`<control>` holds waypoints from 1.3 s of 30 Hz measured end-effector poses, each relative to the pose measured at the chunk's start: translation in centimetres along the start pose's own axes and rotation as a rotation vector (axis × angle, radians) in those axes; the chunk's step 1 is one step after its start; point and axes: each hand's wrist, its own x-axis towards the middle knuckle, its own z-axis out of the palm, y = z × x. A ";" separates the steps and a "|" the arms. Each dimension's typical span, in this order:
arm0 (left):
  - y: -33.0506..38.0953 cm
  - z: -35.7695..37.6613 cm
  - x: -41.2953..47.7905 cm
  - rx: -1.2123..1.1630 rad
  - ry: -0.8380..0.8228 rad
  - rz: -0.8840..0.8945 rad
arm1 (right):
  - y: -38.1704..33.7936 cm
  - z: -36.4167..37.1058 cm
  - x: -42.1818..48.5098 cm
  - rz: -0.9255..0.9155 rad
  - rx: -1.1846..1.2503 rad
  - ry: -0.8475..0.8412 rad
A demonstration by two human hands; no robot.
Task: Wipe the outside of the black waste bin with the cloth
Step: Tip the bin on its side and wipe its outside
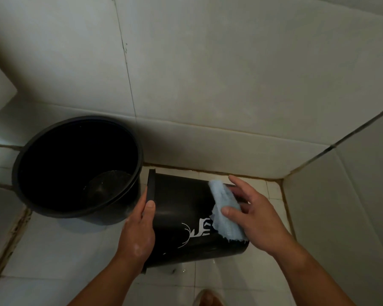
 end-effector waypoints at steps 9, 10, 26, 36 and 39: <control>0.0 0.1 0.0 -0.005 -0.012 0.010 | -0.9 -0.1 0.4 0.012 -0.158 0.102; 0.0 0.1 0.0 -0.003 -0.012 0.012 | -1.0 0.0 0.3 -0.012 -0.132 0.096; 0.7 -0.1 -0.7 0.042 0.007 0.025 | -4.1 0.3 -0.5 0.016 0.275 0.098; 0.4 0.1 -0.6 0.028 -0.010 0.031 | 0.3 2.7 0.5 -0.074 -0.557 0.277; 0.0 0.1 -0.6 0.048 0.005 0.017 | 2.6 2.5 1.6 -0.153 -0.657 0.246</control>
